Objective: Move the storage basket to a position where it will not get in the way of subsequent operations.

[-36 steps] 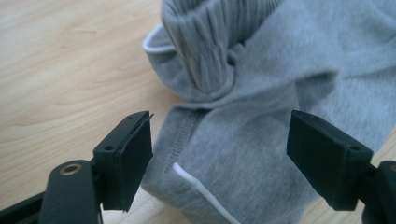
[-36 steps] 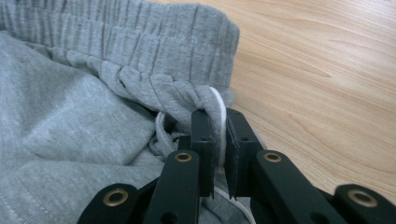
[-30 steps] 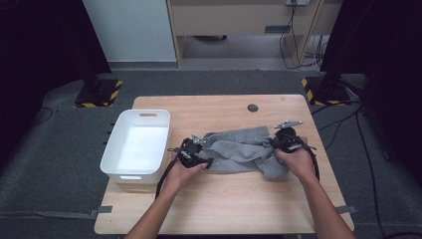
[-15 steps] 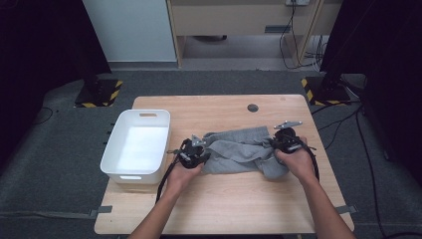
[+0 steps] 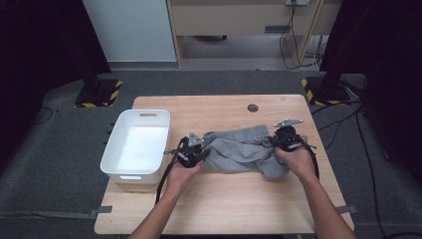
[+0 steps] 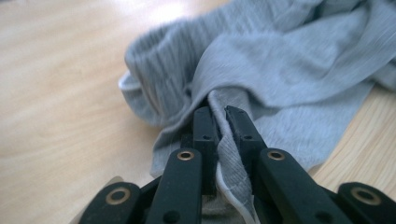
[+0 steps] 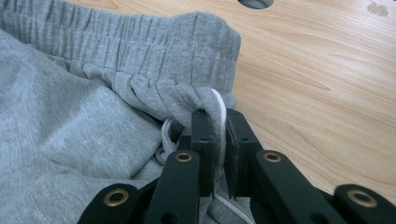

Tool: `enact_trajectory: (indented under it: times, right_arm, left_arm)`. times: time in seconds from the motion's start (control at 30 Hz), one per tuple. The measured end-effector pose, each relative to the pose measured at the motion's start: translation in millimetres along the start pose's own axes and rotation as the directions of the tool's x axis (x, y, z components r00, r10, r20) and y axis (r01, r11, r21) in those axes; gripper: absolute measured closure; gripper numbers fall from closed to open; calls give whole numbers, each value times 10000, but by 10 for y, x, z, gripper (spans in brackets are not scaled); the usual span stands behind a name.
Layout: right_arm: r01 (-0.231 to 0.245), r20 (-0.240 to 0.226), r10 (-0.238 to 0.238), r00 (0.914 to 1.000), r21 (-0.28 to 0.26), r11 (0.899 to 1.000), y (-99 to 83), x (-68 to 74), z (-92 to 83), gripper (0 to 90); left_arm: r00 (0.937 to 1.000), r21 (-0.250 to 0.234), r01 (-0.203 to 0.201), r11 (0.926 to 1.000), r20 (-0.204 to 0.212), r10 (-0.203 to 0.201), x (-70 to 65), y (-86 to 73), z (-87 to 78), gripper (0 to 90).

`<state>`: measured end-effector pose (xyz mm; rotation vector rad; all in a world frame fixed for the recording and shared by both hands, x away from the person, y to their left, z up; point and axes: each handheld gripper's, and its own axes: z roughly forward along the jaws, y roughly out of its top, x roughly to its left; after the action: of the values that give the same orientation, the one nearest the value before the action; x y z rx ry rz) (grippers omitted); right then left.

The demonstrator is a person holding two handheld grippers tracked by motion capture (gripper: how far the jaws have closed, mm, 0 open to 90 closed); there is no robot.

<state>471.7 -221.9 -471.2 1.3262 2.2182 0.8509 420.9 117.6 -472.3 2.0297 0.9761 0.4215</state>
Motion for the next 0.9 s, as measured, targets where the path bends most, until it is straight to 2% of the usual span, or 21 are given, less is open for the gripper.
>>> enact_trajectory:
  times: [0.1,0.23,0.27,0.33,0.47,0.57,0.67,0.73,0.83,0.9]
  right_arm:
    - [-4,55,5,10000,-94,10000,9,2,-8,842]
    - [-212,59,214,9998,-320,9993,54,-34,-52,849]
    - [-246,63,248,9997,-345,9991,64,-43,-62,849]
    - [-313,66,316,9995,-455,9985,95,-70,-90,851]
    - [-423,59,428,9991,-689,9967,145,-100,-145,859]
    - [-447,97,455,9989,-770,9960,178,-124,-180,861]
    - [-472,115,483,9988,-824,9955,200,-139,-195,861]
    - [-455,131,467,9988,-815,9956,210,-139,-201,861]
    - [-444,167,459,9988,-840,9955,207,-143,-204,861]
    - [-442,170,458,9988,-839,9955,198,-154,-208,861]
  left_arm:
    - [9995,-162,-246,9996,191,249,-45,51,-42,830]
    - [9964,-46,-609,9981,591,611,-116,29,-35,832]
    - [9948,-102,-556,9984,849,563,-127,9,-21,832]
    - [9921,-82,-574,9983,1110,579,-152,-30,16,833]
    - [9871,210,-798,9966,1406,761,-220,-124,85,834]
    - [9831,341,-737,9967,1702,669,-267,-205,126,834]
    - [9777,507,-876,9949,1958,761,-338,-282,178,834]
    - [9745,668,-805,9945,2151,645,-373,-334,220,834]
    - [9723,1000,-1157,9882,2147,921,-428,-407,283,834]
    - [9718,1119,-1154,9870,2182,889,-447,-438,309,832]
